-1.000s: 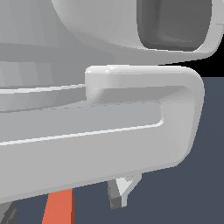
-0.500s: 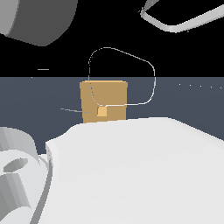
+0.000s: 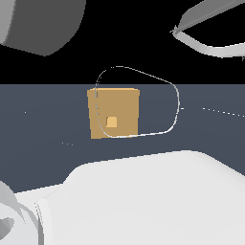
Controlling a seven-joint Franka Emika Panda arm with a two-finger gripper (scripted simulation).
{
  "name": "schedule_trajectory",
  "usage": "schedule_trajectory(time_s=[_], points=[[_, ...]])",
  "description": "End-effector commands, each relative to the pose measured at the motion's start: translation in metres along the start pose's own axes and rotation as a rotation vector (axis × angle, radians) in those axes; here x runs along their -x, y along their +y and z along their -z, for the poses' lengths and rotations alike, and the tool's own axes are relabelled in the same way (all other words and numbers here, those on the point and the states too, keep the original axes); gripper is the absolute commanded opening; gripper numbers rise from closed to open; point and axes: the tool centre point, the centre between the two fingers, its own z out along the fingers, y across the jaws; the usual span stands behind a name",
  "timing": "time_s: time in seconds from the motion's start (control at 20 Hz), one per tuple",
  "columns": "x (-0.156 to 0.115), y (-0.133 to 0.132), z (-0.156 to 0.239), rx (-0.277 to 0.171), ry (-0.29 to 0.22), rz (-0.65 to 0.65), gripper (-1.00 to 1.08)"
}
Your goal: Insert the peg into the horizontal hole in a box.
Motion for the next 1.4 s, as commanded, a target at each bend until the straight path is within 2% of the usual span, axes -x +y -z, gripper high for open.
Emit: schedule_trajectory(time_s=[0.0, 0.35, 0.65, 0.7, 1.35], points=[[0.0, 0.0, -0.006, -0.001, 0.001, 0.0, 1.0], [0.0, 0.0, -0.039, 0.0, 0.001, 0.002, 1.0], [0.001, 0.001, -0.048, 0.0, 0.001, 0.002, 1.0], [0.001, 0.001, -0.048, 0.0, 0.001, 0.002, -1.0], [-0.002, 0.001, -0.047, -0.001, 0.001, 0.001, -1.0]])
